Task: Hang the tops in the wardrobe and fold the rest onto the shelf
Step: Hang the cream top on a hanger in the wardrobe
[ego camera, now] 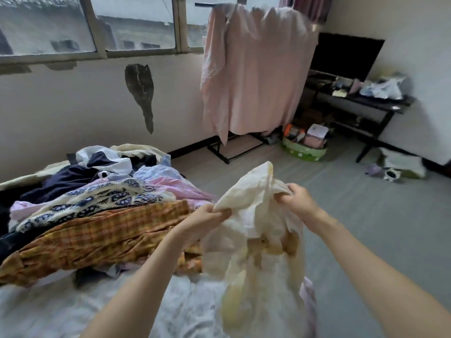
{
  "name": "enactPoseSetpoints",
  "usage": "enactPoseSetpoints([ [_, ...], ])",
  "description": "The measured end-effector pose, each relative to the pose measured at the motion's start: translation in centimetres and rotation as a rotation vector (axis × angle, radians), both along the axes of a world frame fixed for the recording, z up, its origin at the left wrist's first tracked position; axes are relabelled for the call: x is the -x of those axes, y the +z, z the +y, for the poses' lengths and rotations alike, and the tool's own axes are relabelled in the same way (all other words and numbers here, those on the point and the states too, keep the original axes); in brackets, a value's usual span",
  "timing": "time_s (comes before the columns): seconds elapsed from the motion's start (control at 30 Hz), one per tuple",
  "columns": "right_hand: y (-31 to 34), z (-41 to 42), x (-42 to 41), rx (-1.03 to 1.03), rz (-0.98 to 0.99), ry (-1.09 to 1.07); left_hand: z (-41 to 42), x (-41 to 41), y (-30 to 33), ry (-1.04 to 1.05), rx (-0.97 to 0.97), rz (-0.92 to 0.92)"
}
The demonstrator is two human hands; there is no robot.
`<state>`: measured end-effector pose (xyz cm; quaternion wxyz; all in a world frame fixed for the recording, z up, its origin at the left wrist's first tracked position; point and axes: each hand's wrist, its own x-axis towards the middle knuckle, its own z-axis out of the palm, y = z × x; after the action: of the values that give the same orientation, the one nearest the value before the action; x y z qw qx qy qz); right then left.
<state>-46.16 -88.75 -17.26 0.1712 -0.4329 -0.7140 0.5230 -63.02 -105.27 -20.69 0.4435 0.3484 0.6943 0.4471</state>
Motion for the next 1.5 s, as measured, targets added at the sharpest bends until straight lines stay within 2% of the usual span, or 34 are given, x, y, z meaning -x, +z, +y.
enactPoseSetpoints([
  [0.07,-0.3,0.5,-4.7,-0.02,-0.066,-0.022,2.0,-2.8,1.8,0.046,0.002,-0.136],
  [0.13,-0.5,0.0,-9.6,0.0,-0.005,0.058,4.3,-6.6,3.1,-0.005,0.044,-0.13],
  [0.23,-0.5,-2.3,-16.2,-0.029,0.002,0.272,7.2,-13.5,3.9,-0.176,0.077,-0.115],
  [0.3,-0.7,-3.8,-20.3,-0.125,-0.004,0.305,8.9,-18.7,4.6,-0.334,0.074,-0.145],
  [0.33,-0.8,-4.4,-21.9,-0.158,0.035,0.247,9.3,-20.8,5.1,-0.398,0.077,-0.133],
  [0.4,-0.6,-5.3,-25.7,-0.258,0.111,-0.001,10.1,-25.2,6.2,-0.503,0.073,-0.131],
  [0.47,0.0,-6.1,-30.2,-0.403,0.046,-0.208,10.2,-29.3,7.0,-0.559,0.046,-0.248],
  [0.53,0.3,-7.2,-35.0,-0.477,0.006,-0.321,9.8,-33.6,7.5,-0.635,0.007,-0.405],
  [0.6,0.5,-8.6,-38.8,-0.418,0.042,-0.417,9.0,-37.4,7.5,-0.734,-0.029,-0.5],
  [0.7,0.8,-11.0,-43.3,-0.188,0.217,-0.61,7.1,-42.7,7.0,-0.912,-0.115,-0.545],
  [0.8,1.7,-13.5,-47.3,-0.043,0.381,-0.786,5.1,-47.2,5.9,-0.966,-0.187,-0.611],
  [0.87,2.4,-15.4,-50.2,-0.041,0.457,-0.888,3.6,-50.1,4.9,-1.059,-0.266,-0.497],
  [0.97,3.3,-18.1,-53.9,-0.077,0.479,-0.986,2.9,-54.1,3.4,-0.909,-0.32,-0.132],
  [1.03,3.6,-19.6,-56.5,-0.109,0.418,-1.077,3.0,-56.6,3.1,-0.858,-0.33,-0.069],
  [1.07,3.6,-20.4,-57.9,-0.141,0.325,-1.122,3.0,-57.8,3.6,-0.891,-0.339,-0.053],
  [1.17,3.9,-23.4,-62.3,-0.215,-0.005,-1.226,3.1,-61.7,5.8,-1.114,-0.372,0.048],
  [1.27,5.0,-26.8,-65.2,-0.304,0.027,-1.248,2.9,-66.2,8.2,-1.317,-0.465,0.166],
  [1.37,6.7,-29.4,-67.1,-0.37,0.044,-1.094,2.0,-71.1,10.3,-1.537,-0.58,0.279],
  [1.43,7.6,-30.3,-67.8,-0.347,-0.027,-1.029,1.0,-73.3,11.4,-1.645,-0.679,0.339],
  [1.5,8.2,-31.2,-68.5,-0.367,-0.103,-1.104,0.2,-75.3,11.9,-1.724,-0.747,0.334],
])
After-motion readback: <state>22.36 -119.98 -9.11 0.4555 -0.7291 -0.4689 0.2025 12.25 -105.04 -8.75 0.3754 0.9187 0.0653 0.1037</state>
